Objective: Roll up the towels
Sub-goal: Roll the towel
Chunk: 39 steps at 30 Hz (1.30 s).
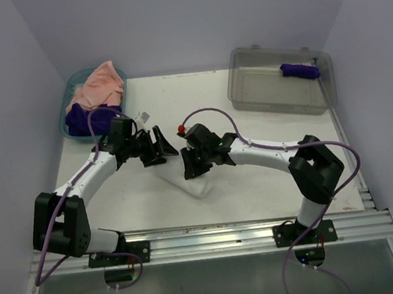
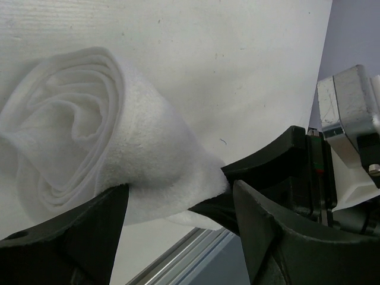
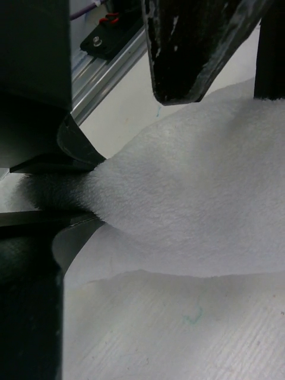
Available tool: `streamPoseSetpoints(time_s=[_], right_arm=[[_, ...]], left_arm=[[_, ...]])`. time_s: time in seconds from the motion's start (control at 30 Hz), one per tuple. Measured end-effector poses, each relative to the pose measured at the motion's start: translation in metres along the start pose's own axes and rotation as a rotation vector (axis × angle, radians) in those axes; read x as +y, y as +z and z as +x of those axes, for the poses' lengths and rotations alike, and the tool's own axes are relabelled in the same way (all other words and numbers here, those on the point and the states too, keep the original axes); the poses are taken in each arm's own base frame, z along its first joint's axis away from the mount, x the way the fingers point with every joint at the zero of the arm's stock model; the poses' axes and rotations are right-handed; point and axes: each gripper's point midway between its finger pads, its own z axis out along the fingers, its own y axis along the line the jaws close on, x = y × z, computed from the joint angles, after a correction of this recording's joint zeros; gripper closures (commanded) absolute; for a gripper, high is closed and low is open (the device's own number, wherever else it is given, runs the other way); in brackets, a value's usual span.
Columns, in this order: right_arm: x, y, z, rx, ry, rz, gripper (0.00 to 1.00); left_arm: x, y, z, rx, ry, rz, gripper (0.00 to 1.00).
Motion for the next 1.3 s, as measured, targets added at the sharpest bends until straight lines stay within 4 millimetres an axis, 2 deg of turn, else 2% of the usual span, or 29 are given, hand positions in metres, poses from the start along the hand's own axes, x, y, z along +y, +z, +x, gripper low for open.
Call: streamPoseSetpoints(time_s=[0.27,0.4,0.5,0.53,0.63,0.8,0.97,1.13,1.3], right_arm=[[-0.006,0.005,-0.005,0.074,0.062,-0.068,0.96],[-0.011,0.007,-0.007,0.106,0.073,-0.072,0.87],[-0.013,0.006,-0.008,0.114,0.063,-0.059,0.66],[-0.014,0.006,-0.009,0.111,0.058,-0.051,0.53],[-0.02,0.001,-0.011,0.088,0.026,-0.002,0.42],[-0.027,-0.019,-0.014,0.028,-0.062,0.117,0.37],[-0.015,-0.035,-0.011,-0.024,-0.196,0.189,0.26],[-0.003,-0.037,-0.001,-0.032,-0.322,0.21,0.23],[-0.01,-0.032,0.006,-0.022,-0.376,0.254,0.23]], left_arm=[[0.018,0.023,0.003,0.016,-0.03,0.006,0.26],[0.023,0.033,0.002,0.025,-0.042,0.012,0.26],[0.024,0.037,0.001,0.03,-0.045,0.021,0.26],[0.023,0.037,0.001,0.031,-0.047,0.023,0.26],[0.022,0.039,0.0,0.033,-0.05,0.028,0.26],[0.021,0.039,0.001,0.04,-0.057,0.032,0.26],[0.022,0.039,0.002,0.044,-0.06,0.029,0.26],[0.022,0.039,0.002,0.046,-0.061,0.027,0.26],[0.022,0.038,0.003,0.047,-0.063,0.026,0.26]])
